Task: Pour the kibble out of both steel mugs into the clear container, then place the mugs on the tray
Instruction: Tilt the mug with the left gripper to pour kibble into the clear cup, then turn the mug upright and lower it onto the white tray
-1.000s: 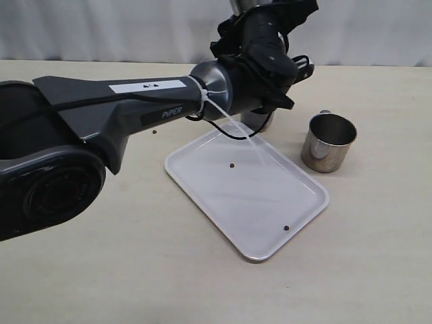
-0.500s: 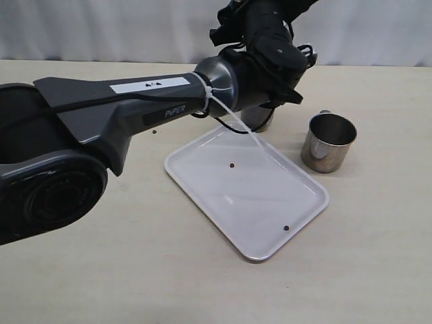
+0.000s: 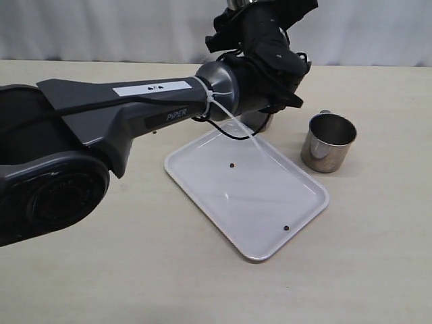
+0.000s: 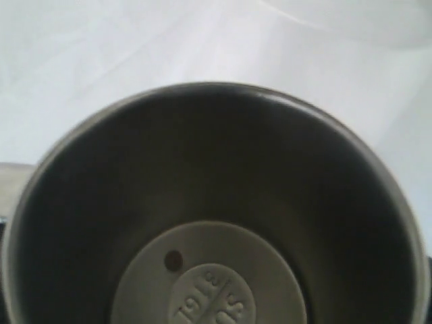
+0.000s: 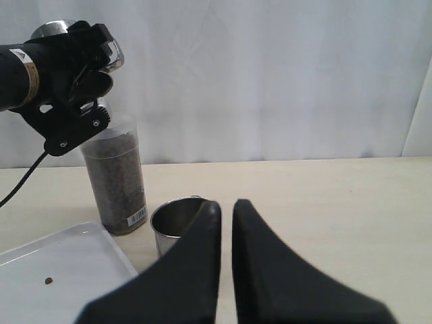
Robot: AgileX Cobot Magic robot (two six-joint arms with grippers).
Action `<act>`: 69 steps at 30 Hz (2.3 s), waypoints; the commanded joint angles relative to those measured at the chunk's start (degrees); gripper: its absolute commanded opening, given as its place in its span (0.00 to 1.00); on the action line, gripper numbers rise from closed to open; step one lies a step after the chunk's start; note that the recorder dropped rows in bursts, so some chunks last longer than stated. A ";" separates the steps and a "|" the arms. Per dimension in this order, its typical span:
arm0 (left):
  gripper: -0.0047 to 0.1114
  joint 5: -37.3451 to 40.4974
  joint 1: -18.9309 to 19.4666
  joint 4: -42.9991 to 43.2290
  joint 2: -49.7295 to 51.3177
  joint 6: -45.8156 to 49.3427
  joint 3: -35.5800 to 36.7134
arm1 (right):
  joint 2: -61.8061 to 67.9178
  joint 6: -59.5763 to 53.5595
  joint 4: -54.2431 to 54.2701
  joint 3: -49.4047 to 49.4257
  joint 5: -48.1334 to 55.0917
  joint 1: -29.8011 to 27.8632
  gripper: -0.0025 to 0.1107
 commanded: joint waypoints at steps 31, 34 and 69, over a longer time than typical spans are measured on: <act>0.04 17.92 33.48 -152.95 -22.49 76.40 25.01 | -0.15 -0.55 0.29 0.13 -0.07 0.14 0.06; 0.04 15.33 35.24 -159.69 -20.19 76.40 28.63 | -0.15 -0.55 0.29 0.13 -0.07 0.14 0.06; 0.19 9.62 35.23 -174.82 1.19 76.40 29.52 | -0.15 -0.55 0.29 0.13 -0.07 0.14 0.06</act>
